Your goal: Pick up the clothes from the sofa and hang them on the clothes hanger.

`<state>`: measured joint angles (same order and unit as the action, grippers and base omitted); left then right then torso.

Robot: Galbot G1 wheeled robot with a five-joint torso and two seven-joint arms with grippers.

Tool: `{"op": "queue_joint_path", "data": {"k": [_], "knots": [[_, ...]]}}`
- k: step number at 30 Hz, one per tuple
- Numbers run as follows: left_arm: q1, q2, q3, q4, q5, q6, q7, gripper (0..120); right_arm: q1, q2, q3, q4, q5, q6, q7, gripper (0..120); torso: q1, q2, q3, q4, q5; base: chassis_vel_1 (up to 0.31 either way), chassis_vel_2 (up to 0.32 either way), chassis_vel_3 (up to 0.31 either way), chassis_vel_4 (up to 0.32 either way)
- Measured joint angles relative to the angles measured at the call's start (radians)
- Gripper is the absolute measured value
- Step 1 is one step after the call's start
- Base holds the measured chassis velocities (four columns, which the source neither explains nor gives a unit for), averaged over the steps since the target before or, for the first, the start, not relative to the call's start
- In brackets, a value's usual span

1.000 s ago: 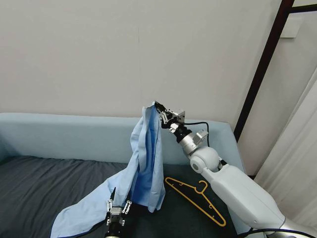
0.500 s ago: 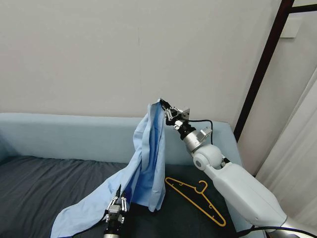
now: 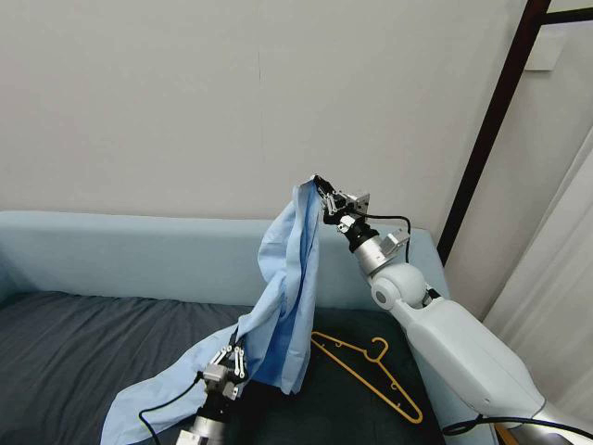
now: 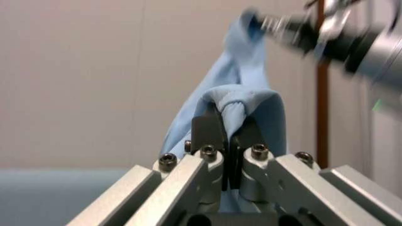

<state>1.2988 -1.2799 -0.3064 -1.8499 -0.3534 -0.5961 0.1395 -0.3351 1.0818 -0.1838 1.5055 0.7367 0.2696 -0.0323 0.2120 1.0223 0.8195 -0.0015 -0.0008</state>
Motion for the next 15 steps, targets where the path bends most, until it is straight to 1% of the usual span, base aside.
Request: {"op": "queue_joint_path", "data": {"k": [1,5,6,8,9,10,11,13,14,15], "knots": [[-0.005,0.019,0.004,-0.056,-0.068,0.027,0.028,0,0.0,0.0,0.0,-0.012,-0.003,0.0,0.003,0,0.0,0.0,0.0,0.0,0.0,0.0,0.0,0.0,0.0],[-0.009,0.057,0.009,-0.177,-0.241,0.102,0.063,0,0.0,0.001,0.0,-0.034,-0.008,-0.001,0.011,0,0.0,0.0,0.0,0.0001,0.0,0.0,0.0,0.0,0.0],[-0.009,0.057,0.009,-0.177,-0.241,0.102,0.063,0,0.0,0.001,0.0,-0.034,-0.008,-0.001,0.011,0,0.0,0.0,0.0,0.0001,0.0,0.0,0.0,0.0,0.0],[-0.009,0.064,0.009,-0.227,-0.305,0.133,0.065,0,0.001,0.001,0.002,-0.041,-0.008,-0.002,0.013,0,0.0,0.0,0.0,0.0003,0.0,0.0,0.0,0.0,0.0],[-0.006,0.063,0.01,-0.279,-0.38,0.159,0.065,0,0.003,0.001,0.006,-0.046,-0.007,-0.003,0.015,0,0.0,0.0,0.0,0.0002,0.0,0.0,0.0,0.0,0.0],[-0.005,0.059,0.01,-0.298,-0.415,0.166,0.063,0,0.003,0.001,0.007,-0.047,-0.006,-0.003,0.015,0,0.0,0.0,0.0,0.0002,0.0,0.0,0.0,0.0,0.0],[-0.002,0.054,0.008,-0.31,-0.447,0.169,0.062,0,0.003,0.001,0.008,-0.047,-0.005,-0.003,0.015,0,0.0,0.0,0.0,0.0002,0.0001,0.0,0.0,0.0,0.0],[-0.001,0.051,0.006,-0.313,-0.462,0.17,0.06,0,0.003,0.001,0.009,-0.048,-0.005,-0.004,0.015,0,0.0,0.0,0.0,0.0002,0.0002,0.0,0.0,0.0,0.0],[0.005,0.036,-0.004,-0.308,-0.522,0.17,0.049,0,0.0,0.0,0.013,-0.048,-0.004,-0.004,0.012,0,0.0,0.0,0.0,0.0002,0.0001,0.0,0.0,0.0,0.0],[0.007,0.022,-0.017,-0.273,-0.577,0.163,0.044,0,-0.004,0.001,0.016,-0.049,-0.003,-0.004,0.01,0,0.0,0.0,0.0,0.0002,0.0001,0.0,0.0,0.0,0.0]]}}
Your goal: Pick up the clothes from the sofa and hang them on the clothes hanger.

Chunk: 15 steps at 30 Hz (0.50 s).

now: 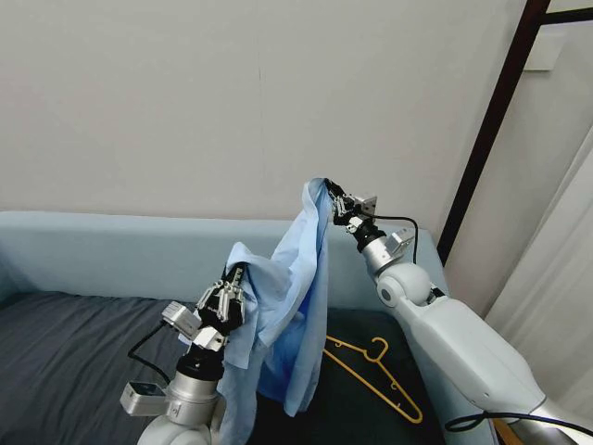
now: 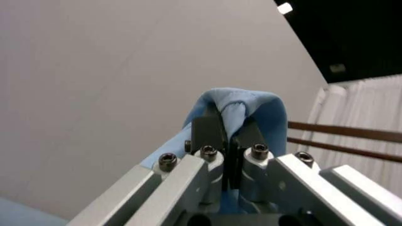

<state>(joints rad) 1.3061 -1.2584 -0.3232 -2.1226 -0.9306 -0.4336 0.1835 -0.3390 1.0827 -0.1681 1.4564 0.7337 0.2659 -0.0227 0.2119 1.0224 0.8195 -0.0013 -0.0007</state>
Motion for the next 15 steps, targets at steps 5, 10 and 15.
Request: {"op": "queue_joint_path", "data": {"k": [5,10,15], "knots": [[-0.015,-0.024,-0.016,0.23,-0.041,-0.037,-0.005,0,-0.014,0.002,0.009,0.009,0.007,0.005,-0.005,0,0.0,0.0,0.0,0.0,-0.0001,0.0,0.0,0.0,0.0],[-0.046,-0.032,-0.02,0.489,0.243,-0.074,-0.094,0,-0.026,0.003,0.003,0.023,0.008,0.009,-0.007,0,0.0,0.0,0.0,-0.0002,-0.0002,0.0,0.0,0.0,0.0],[-0.071,-0.04,-0.013,0.634,0.501,-0.085,-0.234,0,-0.046,0.013,-0.011,0.024,-0.001,0.014,-0.012,0,0.0,0.0,0.0,0.0001,-0.0002,0.0,0.0,0.0,0.0]]}}
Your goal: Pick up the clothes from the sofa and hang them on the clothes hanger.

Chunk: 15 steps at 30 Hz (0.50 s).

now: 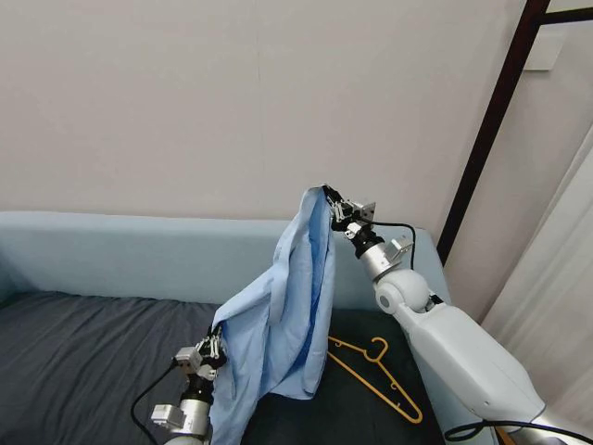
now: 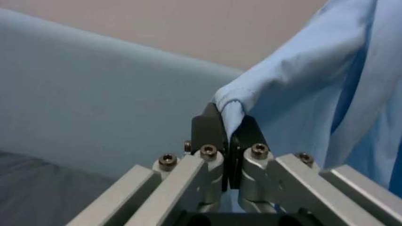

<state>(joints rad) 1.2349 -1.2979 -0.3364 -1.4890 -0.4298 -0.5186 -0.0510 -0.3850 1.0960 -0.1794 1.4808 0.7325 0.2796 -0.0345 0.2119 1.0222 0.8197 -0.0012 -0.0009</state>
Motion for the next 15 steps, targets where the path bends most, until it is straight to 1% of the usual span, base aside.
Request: {"op": "queue_joint_path", "data": {"k": [3,4,5,6,8,9,13,14,15], "knots": [[-0.02,-0.011,0.009,0.053,0.093,-0.001,-0.119,0,-0.007,0.009,-0.003,0.0,-0.001,0.002,-0.004,0,0.0,0.0,0.0,-0.0002,-0.0001,0.0,0.0,0.0,0.0],[-0.02,-0.011,0.009,0.053,0.093,-0.001,-0.119,0,-0.007,0.009,-0.003,0.0,-0.001,0.002,-0.004,0,0.0,0.0,0.0,-0.0002,-0.0001,0.0,0.0,0.0,0.0],[-0.025,-0.014,0.01,0.06,0.112,-0.001,-0.154,1,-0.007,0.01,-0.003,0.0,0.002,0.002,-0.006,0,0.0,0.0,0.0,-0.0002,-0.0001,0.0,0.0,0.0,0.0],[-0.028,-0.017,0.009,0.064,0.127,-0.003,-0.185,5,-0.007,0.011,-0.003,0.001,0.007,0.002,-0.008,0,0.0,0.0,0.0,-0.0002,-0.0001,0.0,0.0,0.0,0.0],[-0.031,-0.017,-0.003,0.065,0.138,-0.013,-0.213,14,-0.007,0.008,-0.001,0.004,0.011,0.002,-0.013,0,0.0,0.0,0.0,0.0,-0.0001,0.0,0.0,0.0,0.0],[-0.031,-0.017,-0.003,0.065,0.138,-0.013,-0.213,14,-0.007,0.008,-0.001,0.004,0.011,0.002,-0.013,0,0.0,0.0,0.0,0.0,-0.0001,0.0,0.0,0.0,0.0],[-0.052,0.002,-0.038,0.089,0.153,-0.047,-0.252,32,-0.011,-0.002,0.006,0.008,0.008,0.002,-0.018,0,0.0,0.0,0.0,-0.0002,0.0001,0.0,0.0,0.0,0.0],[-0.052,0.002,-0.038,0.089,0.153,-0.047,-0.252,32,-0.011,-0.002,0.006,0.008,0.008,0.002,-0.018,0,0.0,0.0,0.0,-0.0002,0.0001,0.0,0.0,0.0,0.0],[-0.059,0.009,-0.045,0.106,0.161,-0.057,-0.259,37,-0.011,-0.004,0.008,0.008,0.008,0.002,-0.019,0,0.0,0.0,0.0,-0.0001,0.0,0.0,0.0,0.0,0.0]]}}
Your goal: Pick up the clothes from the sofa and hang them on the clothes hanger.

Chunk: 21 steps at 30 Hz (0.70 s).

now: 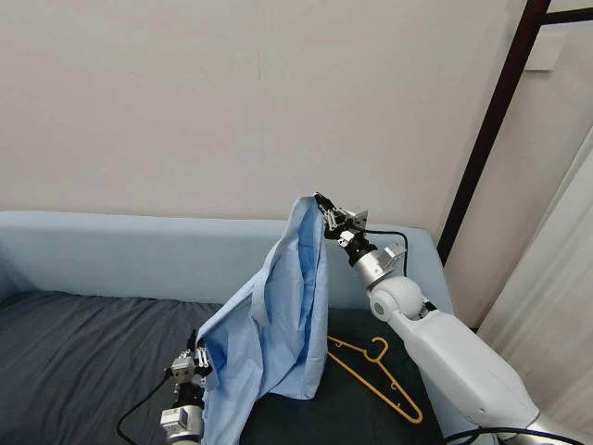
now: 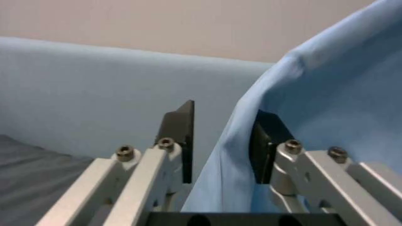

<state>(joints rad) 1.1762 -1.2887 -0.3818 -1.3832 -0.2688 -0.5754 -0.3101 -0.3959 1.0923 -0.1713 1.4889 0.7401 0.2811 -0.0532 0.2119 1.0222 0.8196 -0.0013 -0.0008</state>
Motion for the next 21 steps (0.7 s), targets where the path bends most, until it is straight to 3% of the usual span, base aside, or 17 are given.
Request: {"op": "queue_joint_path", "data": {"k": [3,8,10,15,17,21], "knots": [[-0.017,0.008,-0.013,0.031,0.016,-0.018,-0.023,50,0.001,-0.002,0.003,0.001,0.002,-0.001,-0.001,0,0.0,0.0,0.0,0.0001,-0.0001,0.0,0.0,0.0,0.0],[-0.022,0.009,-0.027,0.032,0.018,-0.032,-0.034,62,0.003,-0.003,0.004,0.002,0.001,-0.001,-0.003,0,0.0,0.0,0.0,-0.0001,-0.0001,0.0,0.0,0.0,0.0],[-0.013,0.015,-0.04,0.021,0.029,-0.044,-0.033,74,0.004,-0.003,0.005,0.001,-0.002,-0.002,-0.003,0,0.0,0.0,0.0,-0.0001,-0.0001,0.0,0.0,0.0,0.0],[0.062,0.05,-0.092,0.009,0.168,-0.065,-0.032,90,0.002,-0.003,0.014,0.001,-0.015,-0.008,0.004,0,0.0,0.0,0.0,0.0008,-0.0001,0.0,0.0,0.0,0.0],[0.093,0.062,-0.098,0.009,0.252,-0.057,-0.052,98,-0.011,-0.009,0.024,0.013,-0.017,-0.009,0.007,0,0.0,0.0,0.0,0.0001,0.0,0.0,0.0,0.0,0.0],[0.137,0.063,-0.1,-0.015,0.276,-0.104,-0.048,100,-0.015,-0.011,0.028,0.016,-0.019,-0.01,0.009,0,0.0,0.0,0.0,-0.0002,-0.0003,0.0,0.0,0.0,0.0]]}}
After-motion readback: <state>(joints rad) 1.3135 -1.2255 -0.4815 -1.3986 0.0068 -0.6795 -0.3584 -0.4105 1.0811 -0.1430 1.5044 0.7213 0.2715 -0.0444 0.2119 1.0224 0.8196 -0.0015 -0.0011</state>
